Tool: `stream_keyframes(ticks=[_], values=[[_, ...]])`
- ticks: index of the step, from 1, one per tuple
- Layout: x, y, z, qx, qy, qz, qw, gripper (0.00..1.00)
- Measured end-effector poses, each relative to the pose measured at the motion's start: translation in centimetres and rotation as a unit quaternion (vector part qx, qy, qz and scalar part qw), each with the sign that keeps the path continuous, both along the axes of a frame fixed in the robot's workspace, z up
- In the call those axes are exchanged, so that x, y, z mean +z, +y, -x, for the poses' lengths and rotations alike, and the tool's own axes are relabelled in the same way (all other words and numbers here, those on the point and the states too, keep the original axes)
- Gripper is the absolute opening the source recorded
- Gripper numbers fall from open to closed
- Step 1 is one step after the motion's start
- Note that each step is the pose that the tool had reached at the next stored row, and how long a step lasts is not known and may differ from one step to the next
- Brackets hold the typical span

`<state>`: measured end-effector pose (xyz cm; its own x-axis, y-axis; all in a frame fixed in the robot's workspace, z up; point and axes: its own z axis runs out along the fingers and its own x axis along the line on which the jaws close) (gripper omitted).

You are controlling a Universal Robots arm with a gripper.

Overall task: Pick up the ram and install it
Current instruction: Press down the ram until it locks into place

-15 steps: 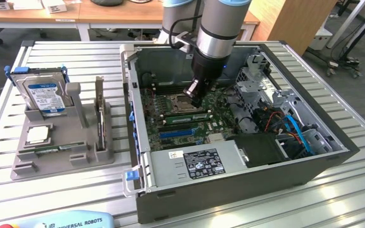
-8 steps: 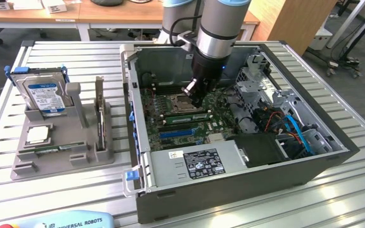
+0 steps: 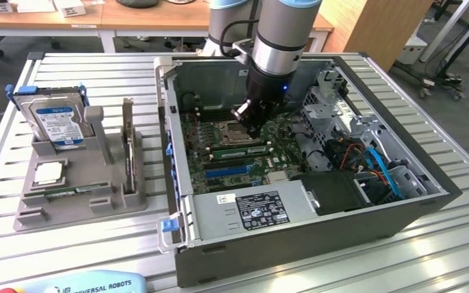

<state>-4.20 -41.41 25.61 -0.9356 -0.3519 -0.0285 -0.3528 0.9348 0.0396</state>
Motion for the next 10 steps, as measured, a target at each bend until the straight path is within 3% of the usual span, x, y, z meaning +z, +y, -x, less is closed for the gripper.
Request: stream_keyframes(ticks=[5, 10], values=[[-0.01, 0.0, 0.0, -0.046, 0.0, 0.0, 0.9989, 0.1], [-0.01, 0.0, 0.0, -0.09, 0.0, 0.0, 0.9959, 0.1]])
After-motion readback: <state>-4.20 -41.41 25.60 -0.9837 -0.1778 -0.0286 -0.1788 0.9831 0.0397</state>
